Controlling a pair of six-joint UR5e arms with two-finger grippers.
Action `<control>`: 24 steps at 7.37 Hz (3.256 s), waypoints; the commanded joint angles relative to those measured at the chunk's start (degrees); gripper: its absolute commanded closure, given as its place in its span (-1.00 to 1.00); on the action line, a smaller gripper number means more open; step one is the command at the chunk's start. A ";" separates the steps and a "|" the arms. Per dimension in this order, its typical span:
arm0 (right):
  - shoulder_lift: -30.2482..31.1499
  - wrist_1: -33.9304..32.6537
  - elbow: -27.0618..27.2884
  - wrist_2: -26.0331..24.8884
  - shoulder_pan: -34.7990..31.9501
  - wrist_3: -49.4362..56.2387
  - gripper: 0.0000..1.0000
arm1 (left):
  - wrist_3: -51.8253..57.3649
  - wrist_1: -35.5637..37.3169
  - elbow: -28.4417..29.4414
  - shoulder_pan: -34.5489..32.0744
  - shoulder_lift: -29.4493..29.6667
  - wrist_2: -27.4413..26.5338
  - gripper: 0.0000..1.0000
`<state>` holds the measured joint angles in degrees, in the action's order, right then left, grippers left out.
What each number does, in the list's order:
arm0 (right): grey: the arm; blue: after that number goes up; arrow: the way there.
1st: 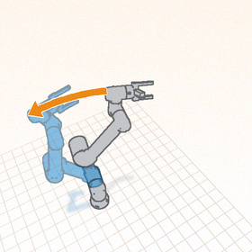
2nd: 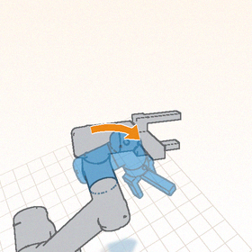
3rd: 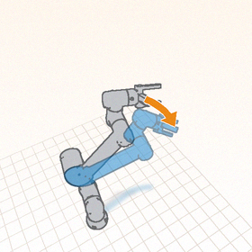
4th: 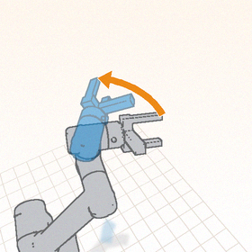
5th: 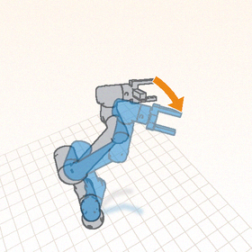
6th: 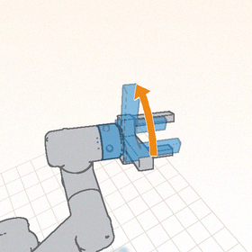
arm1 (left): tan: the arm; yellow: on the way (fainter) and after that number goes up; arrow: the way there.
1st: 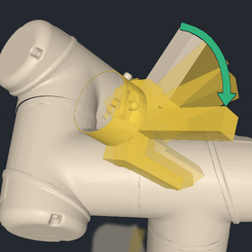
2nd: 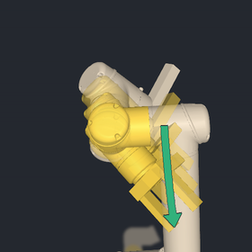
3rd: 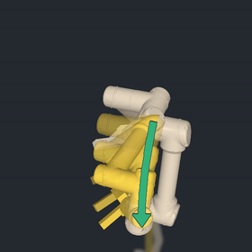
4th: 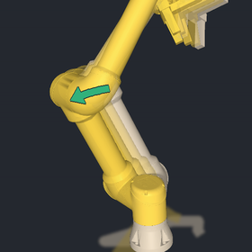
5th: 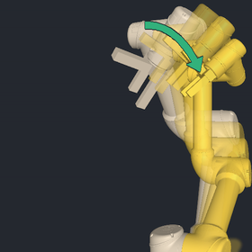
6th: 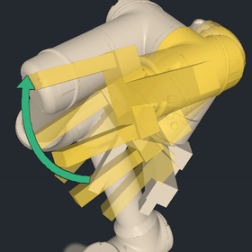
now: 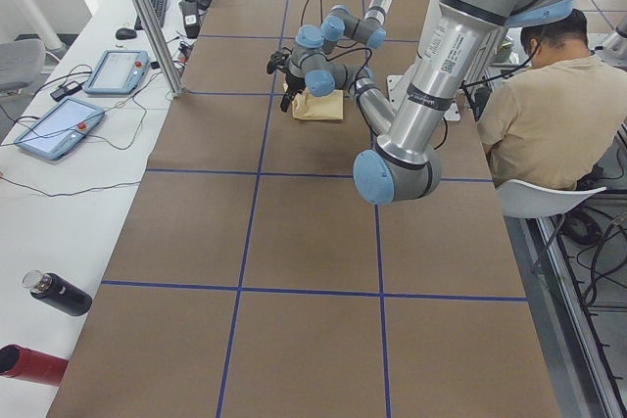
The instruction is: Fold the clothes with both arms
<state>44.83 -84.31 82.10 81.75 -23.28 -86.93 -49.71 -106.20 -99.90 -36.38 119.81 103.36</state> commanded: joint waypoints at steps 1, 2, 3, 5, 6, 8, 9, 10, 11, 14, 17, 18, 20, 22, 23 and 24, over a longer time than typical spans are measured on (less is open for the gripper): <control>-1.24 -3.05 -0.45 1.99 -5.95 9.98 -1.00 | -0.30 -0.06 -0.03 0.00 -0.10 0.00 -1.00; -1.07 -3.14 -0.45 3.31 -8.42 12.72 -1.00 | -0.39 -0.06 -0.11 0.00 -0.10 0.00 -1.00; -0.89 -3.67 -0.45 4.37 -10.71 15.44 -1.00 | -0.39 -0.06 -0.12 0.00 -0.19 0.00 -1.00; 1.38 -3.76 2.60 16.87 -17.72 21.16 -1.00 | -0.04 0.20 -2.64 -0.44 -1.76 0.09 -1.00; 7.83 -3.85 9.59 21.56 -21.15 24.92 -1.00 | 0.57 0.98 -8.15 -0.88 -6.30 0.18 -1.00; 22.50 -7.35 23.66 30.44 -31.24 43.32 -1.00 | 9.75 2.39 -17.57 -6.73 -16.66 4.64 -1.00; 28.32 -6.67 25.99 33.96 -36.34 49.77 -1.00 | 15.81 2.40 -19.08 -11.21 -20.63 6.66 -1.00; 32.99 -6.40 27.66 38.52 -41.09 57.14 -1.00 | 24.40 2.40 -19.54 -17.00 -23.98 9.73 -1.00; 38.87 -6.40 29.77 41.70 -46.19 64.79 -1.00 | 33.53 2.40 -19.45 -23.14 -27.32 11.85 -1.00; 54.96 -6.57 29.79 47.16 -63.06 86.44 -1.00 | 54.39 3.70 -18.14 -43.98 -35.06 18.63 -1.00; 65.89 -6.57 28.64 48.76 -70.13 92.47 -1.00 | 55.15 3.37 -9.48 -47.20 -40.54 19.77 -1.00; 65.82 -6.83 28.21 48.33 -70.14 92.29 -1.00 | 55.16 3.36 -9.52 -47.55 -40.71 19.17 -1.00; 64.86 -2.04 27.67 50.94 -68.40 91.94 -1.00 | 54.46 4.06 -8.91 -48.43 -41.15 22.22 -1.00; 62.23 -1.74 27.94 49.74 -60.96 81.65 -1.00 | 54.37 4.07 -8.56 -48.43 -41.41 24.78 -1.00; 63.00 -1.48 29.68 49.03 -61.00 81.48 -1.00 | 54.37 4.07 -8.64 -48.43 -41.50 26.18 -1.00; 65.10 -1.74 31.53 48.42 -60.65 81.48 -1.00 | 54.28 4.76 -8.21 -48.61 -41.76 29.59 -1.00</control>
<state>108.31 -86.02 111.57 131.01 -84.91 -4.27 4.65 -101.97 -108.44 -84.87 78.29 129.72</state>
